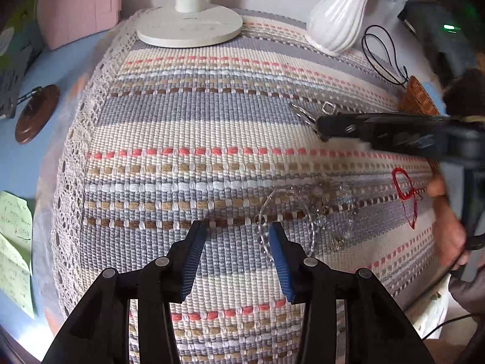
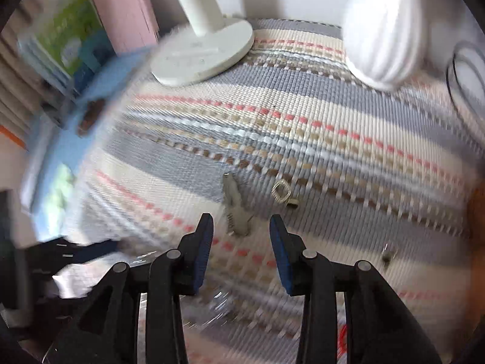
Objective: Organize jewelry
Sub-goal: 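Grasp the silver key with the right tool while the left grasps the clear beaded chain, then carry the key and beaded chain into the wicker basket and open both tools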
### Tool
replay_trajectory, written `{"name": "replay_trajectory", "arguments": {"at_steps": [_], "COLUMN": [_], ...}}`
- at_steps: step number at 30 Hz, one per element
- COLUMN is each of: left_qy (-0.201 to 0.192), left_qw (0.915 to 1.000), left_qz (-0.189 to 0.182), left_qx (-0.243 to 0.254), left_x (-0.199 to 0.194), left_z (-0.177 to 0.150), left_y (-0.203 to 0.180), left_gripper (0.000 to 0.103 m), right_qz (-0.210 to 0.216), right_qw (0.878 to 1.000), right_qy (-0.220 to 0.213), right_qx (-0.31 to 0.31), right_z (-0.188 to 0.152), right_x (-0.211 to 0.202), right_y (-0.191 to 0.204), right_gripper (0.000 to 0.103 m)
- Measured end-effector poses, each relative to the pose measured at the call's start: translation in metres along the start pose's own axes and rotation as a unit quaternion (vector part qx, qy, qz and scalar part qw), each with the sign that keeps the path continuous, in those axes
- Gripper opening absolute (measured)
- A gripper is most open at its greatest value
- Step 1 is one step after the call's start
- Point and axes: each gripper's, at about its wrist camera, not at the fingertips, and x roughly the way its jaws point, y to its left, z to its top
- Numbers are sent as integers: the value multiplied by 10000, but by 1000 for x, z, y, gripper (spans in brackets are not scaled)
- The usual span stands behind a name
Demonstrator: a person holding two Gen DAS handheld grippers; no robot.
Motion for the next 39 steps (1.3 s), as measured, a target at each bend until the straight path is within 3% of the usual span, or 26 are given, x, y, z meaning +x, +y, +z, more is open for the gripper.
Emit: {"name": "replay_trajectory", "arguments": {"at_steps": [4,5,6,7,12,16,22,26,30,39], "left_qy": [-109,-139,-176,-185,-162,-489,-894,-1020,-1050,-709], "left_qw": [9983,9969,9961,9964,9988,9894,9774,9796,9764,9504], "left_qz": [477,643,728,715,59,-834,-1418,-1505,-1868,-2894], "left_qx": [319,424,470,426,-457,-1080,-1286,-860,-277,898], "left_x": [11,12,13,12,-2,-39,-79,-95,-98,-60], "left_z": [2,2,2,2,2,-2,13,33,70,148], "left_y": [-34,-39,-42,-37,-2,19,9,-27,-89,-250], "left_gripper": [42,37,17,7,7,7,7,7,7,7], "right_qz": [-395,-549,-689,-694,-477,-76,330,377,317,-351], "right_qw": [9978,9964,9944,9935,9960,9993,9991,9980,9946,9748], "right_qy": [-75,-83,-124,-145,-128,-126,-246,-426,-691,-1161], "right_qx": [-518,-648,-788,-893,-741,-356,70,265,704,1873], "right_z": [0,0,-2,-4,-17,-35,-55,-69,-84,-121], "right_x": [11,13,14,15,0,-29,-73,-109,-145,-215], "right_y": [21,27,34,39,26,-1,-32,-58,-97,-238], "right_gripper": [41,27,26,26,25,25,26,25,25,26]}}
